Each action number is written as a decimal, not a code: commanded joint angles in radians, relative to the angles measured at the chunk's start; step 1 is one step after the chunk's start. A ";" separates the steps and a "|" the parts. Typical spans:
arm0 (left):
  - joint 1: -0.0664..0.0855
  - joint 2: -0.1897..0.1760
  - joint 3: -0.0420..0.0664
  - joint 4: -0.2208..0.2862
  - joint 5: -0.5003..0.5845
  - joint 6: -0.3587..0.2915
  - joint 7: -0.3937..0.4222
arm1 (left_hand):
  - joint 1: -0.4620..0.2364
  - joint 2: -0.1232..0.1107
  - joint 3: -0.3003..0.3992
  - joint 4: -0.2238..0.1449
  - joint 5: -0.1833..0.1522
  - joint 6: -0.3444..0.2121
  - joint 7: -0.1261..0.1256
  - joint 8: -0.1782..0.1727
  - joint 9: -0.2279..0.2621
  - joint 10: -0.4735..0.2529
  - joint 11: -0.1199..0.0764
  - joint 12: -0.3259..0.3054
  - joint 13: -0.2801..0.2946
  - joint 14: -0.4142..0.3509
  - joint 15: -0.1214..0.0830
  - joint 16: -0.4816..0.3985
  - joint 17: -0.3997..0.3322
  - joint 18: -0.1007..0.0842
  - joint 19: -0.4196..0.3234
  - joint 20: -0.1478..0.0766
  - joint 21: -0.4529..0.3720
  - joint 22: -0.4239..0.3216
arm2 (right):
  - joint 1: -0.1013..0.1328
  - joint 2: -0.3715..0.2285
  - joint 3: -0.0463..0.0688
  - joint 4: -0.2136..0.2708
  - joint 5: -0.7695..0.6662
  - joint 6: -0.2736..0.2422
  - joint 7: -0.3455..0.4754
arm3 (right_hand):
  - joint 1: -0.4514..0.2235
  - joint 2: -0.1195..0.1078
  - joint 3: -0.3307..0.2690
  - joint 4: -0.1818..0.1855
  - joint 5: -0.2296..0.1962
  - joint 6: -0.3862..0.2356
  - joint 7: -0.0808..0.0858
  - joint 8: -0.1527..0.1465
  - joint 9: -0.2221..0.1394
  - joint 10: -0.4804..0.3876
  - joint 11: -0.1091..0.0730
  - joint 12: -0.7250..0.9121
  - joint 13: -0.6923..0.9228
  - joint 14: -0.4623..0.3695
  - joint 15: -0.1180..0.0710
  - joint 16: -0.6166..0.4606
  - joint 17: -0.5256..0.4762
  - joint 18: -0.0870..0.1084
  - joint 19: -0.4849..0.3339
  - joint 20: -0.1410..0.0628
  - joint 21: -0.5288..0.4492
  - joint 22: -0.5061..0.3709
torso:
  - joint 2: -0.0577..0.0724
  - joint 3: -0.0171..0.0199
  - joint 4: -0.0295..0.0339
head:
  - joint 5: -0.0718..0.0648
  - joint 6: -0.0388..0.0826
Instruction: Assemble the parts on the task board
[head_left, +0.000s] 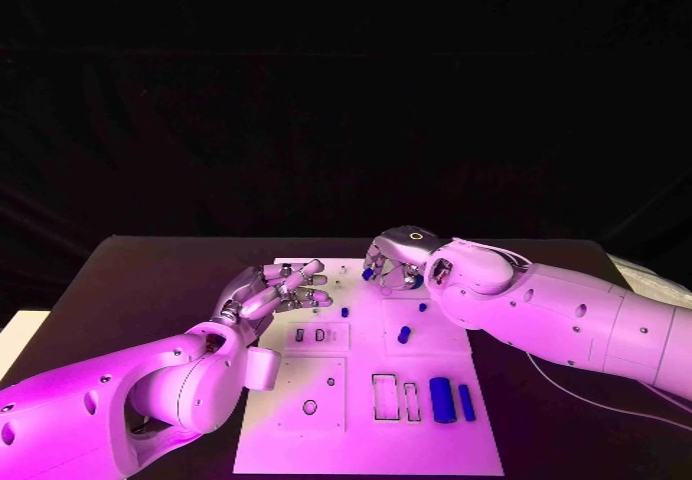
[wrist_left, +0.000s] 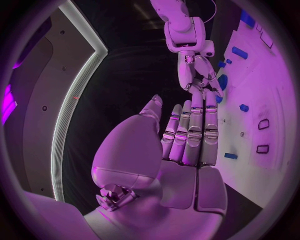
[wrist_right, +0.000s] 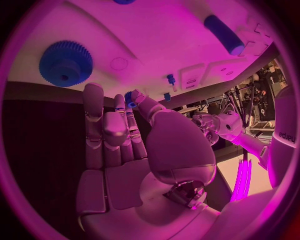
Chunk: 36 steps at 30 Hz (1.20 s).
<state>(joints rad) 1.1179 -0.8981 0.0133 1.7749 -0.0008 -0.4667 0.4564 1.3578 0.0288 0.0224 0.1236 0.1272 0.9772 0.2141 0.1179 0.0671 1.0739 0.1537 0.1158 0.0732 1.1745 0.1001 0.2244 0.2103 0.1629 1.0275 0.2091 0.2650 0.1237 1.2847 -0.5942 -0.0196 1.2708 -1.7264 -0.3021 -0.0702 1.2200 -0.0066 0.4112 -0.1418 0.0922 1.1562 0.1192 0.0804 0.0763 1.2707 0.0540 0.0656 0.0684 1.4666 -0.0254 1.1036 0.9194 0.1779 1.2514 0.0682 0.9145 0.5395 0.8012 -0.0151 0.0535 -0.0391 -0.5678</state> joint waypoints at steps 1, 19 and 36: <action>0.001 0.001 0.001 0.001 0.000 0.023 0.002 | 0.010 -0.001 -0.001 -0.004 0.005 0.002 0.004 -0.006 -0.001 0.007 0.002 -0.006 -0.001 0.007 -0.002 -0.003 0.001 0.020 0.006 -0.001 -0.004 -0.001 | 0.000 0.024 0.001 -0.029 0.014 -0.048 -0.035 | -0.008 -0.004 0.000 0.006 -0.007 0.008 -0.003 0.000 0.011 0.008 -0.003 -0.001 -0.001 0.031 -0.007 0.006 0.001 -0.007 -0.004 -0.001 0.004 0.001 | 0.002 -0.0006 -0.0009 | 0.000 0.004; 0.004 0.003 0.001 0.002 0.000 0.028 -0.003 | 0.010 -0.002 -0.001 -0.005 0.005 0.002 0.004 -0.007 -0.001 0.007 0.003 -0.006 -0.001 0.007 -0.002 -0.003 0.002 0.020 0.006 -0.001 -0.005 -0.002 | 0.000 0.130 0.001 -0.143 0.014 -0.026 -0.036 | -0.010 -0.011 0.004 0.016 -0.014 0.005 -0.001 -0.005 0.011 0.002 0.000 -0.003 -0.002 0.028 -0.005 0.013 0.005 -0.008 -0.009 0.000 0.011 0.007 | 0.006 -0.0009 0.0027 | 0.004 0.006; 0.006 0.005 0.001 0.002 0.000 0.032 -0.006 | 0.010 -0.002 -0.001 -0.006 0.005 0.002 0.004 -0.007 -0.001 0.007 0.003 -0.007 -0.001 0.007 -0.002 -0.004 0.003 0.020 0.006 -0.001 -0.006 -0.002 | 0.000 0.171 0.002 -0.180 0.014 -0.022 -0.035 | -0.009 -0.011 0.007 0.018 -0.016 0.004 0.001 -0.006 0.011 0.000 0.001 -0.003 -0.002 0.027 -0.005 0.016 0.008 -0.008 -0.011 0.001 0.014 0.009 | 0.008 -0.0030 0.0099 | 0.000 0.001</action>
<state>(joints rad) 1.1224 -0.8955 0.0134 1.7750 -0.0004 -0.4574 0.4467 1.3578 0.0288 0.0225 0.1237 0.1272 0.9772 0.2140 0.1144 0.0671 1.0738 0.1537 0.1121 0.0731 1.1745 0.1001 0.2244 0.2120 0.1630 1.0275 0.2092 0.2651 0.1228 1.2857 -0.4269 -0.0175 1.0941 -1.7087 -0.3283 -0.1006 1.2133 -0.0136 0.4181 -0.1293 0.0805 1.1572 0.1176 0.0723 0.0857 1.2707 0.0541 0.0656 0.0678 1.4666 -0.0253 1.1145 0.9264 0.1778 1.2479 0.0718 0.9224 0.5477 0.8085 -0.0173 0.0615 -0.0380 -0.5647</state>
